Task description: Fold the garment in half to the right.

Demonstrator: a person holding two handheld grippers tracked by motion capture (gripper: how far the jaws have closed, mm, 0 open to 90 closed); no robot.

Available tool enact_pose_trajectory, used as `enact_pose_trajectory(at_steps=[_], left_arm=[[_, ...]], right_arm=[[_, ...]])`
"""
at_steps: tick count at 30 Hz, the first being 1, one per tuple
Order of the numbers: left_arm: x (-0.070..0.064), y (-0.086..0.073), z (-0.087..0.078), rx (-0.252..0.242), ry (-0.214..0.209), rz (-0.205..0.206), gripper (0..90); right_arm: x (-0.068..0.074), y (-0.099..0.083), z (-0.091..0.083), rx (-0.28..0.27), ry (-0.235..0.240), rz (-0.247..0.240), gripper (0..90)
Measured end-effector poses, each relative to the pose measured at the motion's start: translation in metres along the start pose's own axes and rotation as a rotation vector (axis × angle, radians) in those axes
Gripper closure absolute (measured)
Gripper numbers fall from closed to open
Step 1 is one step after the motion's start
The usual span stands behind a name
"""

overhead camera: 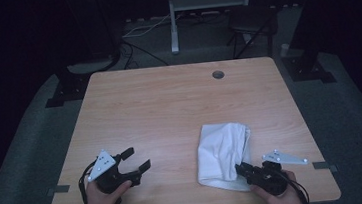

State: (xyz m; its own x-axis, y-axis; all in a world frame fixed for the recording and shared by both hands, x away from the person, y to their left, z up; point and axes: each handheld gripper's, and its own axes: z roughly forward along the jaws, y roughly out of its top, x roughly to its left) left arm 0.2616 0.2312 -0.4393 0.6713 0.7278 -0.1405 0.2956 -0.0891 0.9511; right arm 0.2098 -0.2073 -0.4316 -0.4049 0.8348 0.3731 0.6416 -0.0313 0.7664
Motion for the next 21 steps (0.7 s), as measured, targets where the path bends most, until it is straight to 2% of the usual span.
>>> enact_pose_trajectory(at_steps=[3,7,9,13,16,18,20,21], left_arm=[[0.0,0.0,0.0,0.003,-0.003,-0.007,20.7],[0.001,0.0,0.001,0.005,-0.002,-0.007,20.7],[0.0,0.0,0.001,0.0,-0.004,-0.011,20.6],[0.001,0.0,0.0,0.003,-0.004,-0.01,20.7],[0.001,0.0,0.0,0.004,-0.006,-0.01,20.7],[0.001,0.0,0.0,0.002,-0.006,-0.011,20.7],[0.001,0.0,0.0,-0.002,-0.007,-0.017,20.7],[0.001,0.0,0.0,0.002,-0.007,-0.013,20.7]], right_arm=[[-0.002,0.005,-0.012,-0.03,0.031,0.035,76.9],[-0.007,0.012,-0.023,-0.052,0.025,0.041,77.0],[-0.009,0.012,-0.023,-0.021,0.001,0.026,66.7],[-0.003,0.004,-0.017,-0.004,-0.018,0.033,44.6],[0.001,0.0,-0.01,0.011,-0.029,0.022,36.3],[0.001,-0.002,-0.003,0.027,-0.049,0.011,36.8],[0.002,-0.003,0.002,0.035,-0.047,0.001,41.7],[0.003,-0.003,0.005,0.041,-0.059,-0.021,45.0]])
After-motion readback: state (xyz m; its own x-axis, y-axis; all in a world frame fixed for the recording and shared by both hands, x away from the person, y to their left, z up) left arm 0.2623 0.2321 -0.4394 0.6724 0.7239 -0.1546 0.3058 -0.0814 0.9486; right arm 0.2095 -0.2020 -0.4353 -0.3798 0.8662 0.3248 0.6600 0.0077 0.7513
